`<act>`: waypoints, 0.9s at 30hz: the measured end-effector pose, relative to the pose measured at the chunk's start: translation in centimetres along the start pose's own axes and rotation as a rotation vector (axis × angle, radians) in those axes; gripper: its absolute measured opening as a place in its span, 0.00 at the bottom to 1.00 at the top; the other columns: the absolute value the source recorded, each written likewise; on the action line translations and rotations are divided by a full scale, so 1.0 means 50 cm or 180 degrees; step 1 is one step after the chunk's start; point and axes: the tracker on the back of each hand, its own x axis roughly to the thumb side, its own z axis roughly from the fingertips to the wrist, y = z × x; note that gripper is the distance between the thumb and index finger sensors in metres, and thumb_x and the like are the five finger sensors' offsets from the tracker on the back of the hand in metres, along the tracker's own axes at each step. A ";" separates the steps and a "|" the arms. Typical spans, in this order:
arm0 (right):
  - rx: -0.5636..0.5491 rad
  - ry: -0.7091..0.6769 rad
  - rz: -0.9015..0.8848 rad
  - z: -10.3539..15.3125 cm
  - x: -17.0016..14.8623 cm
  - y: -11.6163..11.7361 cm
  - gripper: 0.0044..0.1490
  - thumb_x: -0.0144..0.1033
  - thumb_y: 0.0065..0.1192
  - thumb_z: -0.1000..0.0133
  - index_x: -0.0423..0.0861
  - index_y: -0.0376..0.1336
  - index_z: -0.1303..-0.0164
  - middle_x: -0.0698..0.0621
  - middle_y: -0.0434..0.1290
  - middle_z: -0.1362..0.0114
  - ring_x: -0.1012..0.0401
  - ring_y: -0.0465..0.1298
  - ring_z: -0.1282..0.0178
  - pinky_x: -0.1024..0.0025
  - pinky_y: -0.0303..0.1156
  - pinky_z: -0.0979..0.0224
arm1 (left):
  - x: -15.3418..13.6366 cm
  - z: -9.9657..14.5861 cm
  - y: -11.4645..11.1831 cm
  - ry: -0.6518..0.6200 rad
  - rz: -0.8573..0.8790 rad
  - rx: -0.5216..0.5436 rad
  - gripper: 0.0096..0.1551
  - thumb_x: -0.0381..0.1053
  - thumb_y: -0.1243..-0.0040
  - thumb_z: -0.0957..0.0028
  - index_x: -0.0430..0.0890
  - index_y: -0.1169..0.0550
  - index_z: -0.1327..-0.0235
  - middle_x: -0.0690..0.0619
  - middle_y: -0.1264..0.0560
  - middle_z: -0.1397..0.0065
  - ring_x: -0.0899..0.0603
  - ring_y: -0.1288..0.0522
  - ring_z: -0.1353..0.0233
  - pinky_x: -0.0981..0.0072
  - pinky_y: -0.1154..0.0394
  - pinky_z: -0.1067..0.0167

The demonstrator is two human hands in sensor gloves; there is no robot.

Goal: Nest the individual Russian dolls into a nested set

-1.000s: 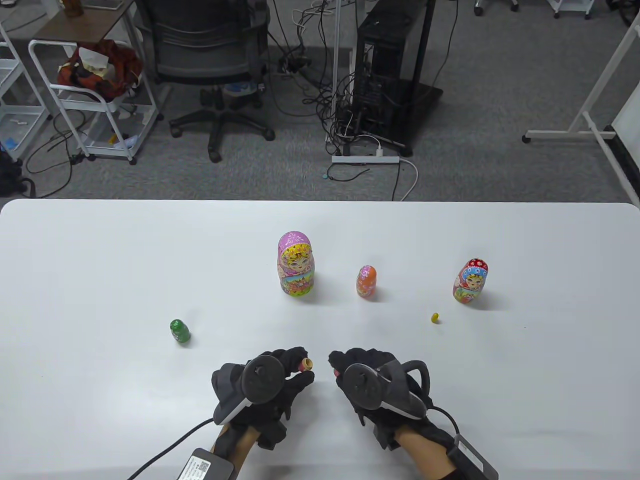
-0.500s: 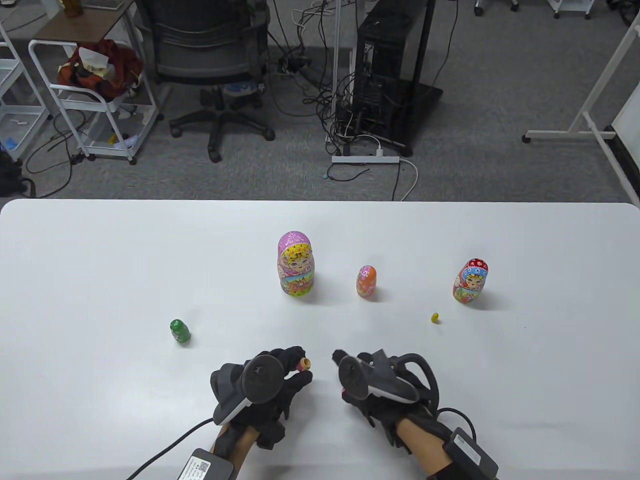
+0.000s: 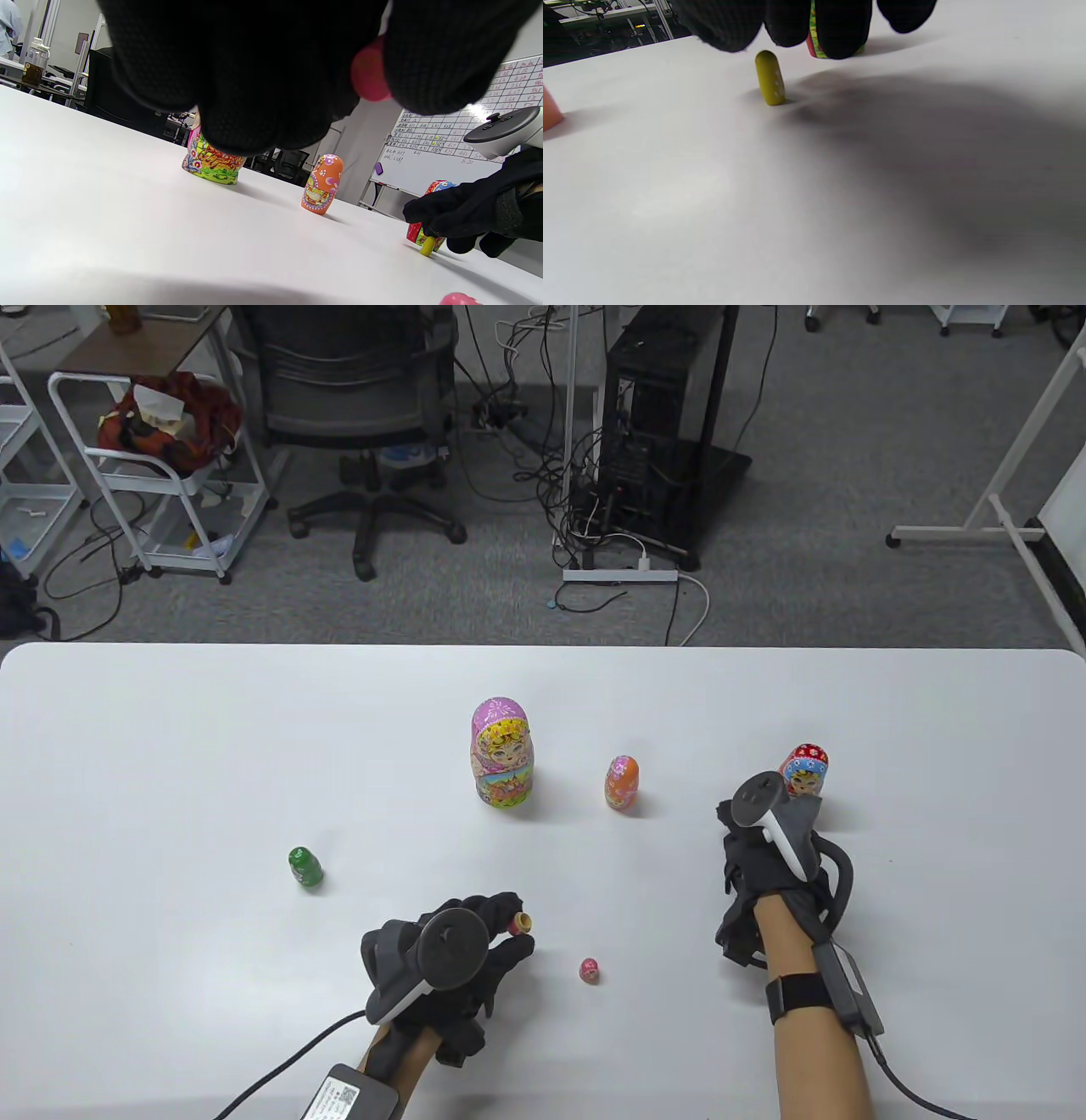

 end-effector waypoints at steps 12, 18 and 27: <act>-0.0100 -0.0531 -0.0052 0.019 0.038 0.006 0.23 0.44 0.64 0.45 0.60 0.66 0.38 0.55 0.75 0.32 0.58 0.78 0.36 0.58 0.71 0.24 | 0.004 -0.001 -0.004 -0.0046 -0.0059 -0.0049 0.35 0.68 0.34 0.60 0.54 0.20 0.41 0.56 0.15 0.42 0.51 0.14 0.45 0.54 0.19 0.42; -0.0078 -0.1644 -0.0729 0.128 0.067 -0.030 0.23 0.46 0.66 0.47 0.55 0.69 0.42 0.51 0.81 0.44 0.59 0.82 0.50 0.54 0.76 0.35 | 0.019 0.004 -0.005 -0.0111 0.0026 -0.0091 0.35 0.69 0.35 0.60 0.54 0.21 0.40 0.56 0.15 0.42 0.51 0.14 0.45 0.54 0.19 0.41; -0.0082 -0.2505 -0.1429 0.295 0.105 -0.033 0.24 0.49 0.67 0.49 0.53 0.70 0.44 0.52 0.84 0.51 0.61 0.84 0.56 0.55 0.78 0.37 | 0.043 0.010 -0.006 -0.0232 0.0207 -0.0168 0.35 0.69 0.35 0.60 0.55 0.21 0.40 0.56 0.15 0.41 0.51 0.15 0.44 0.54 0.19 0.40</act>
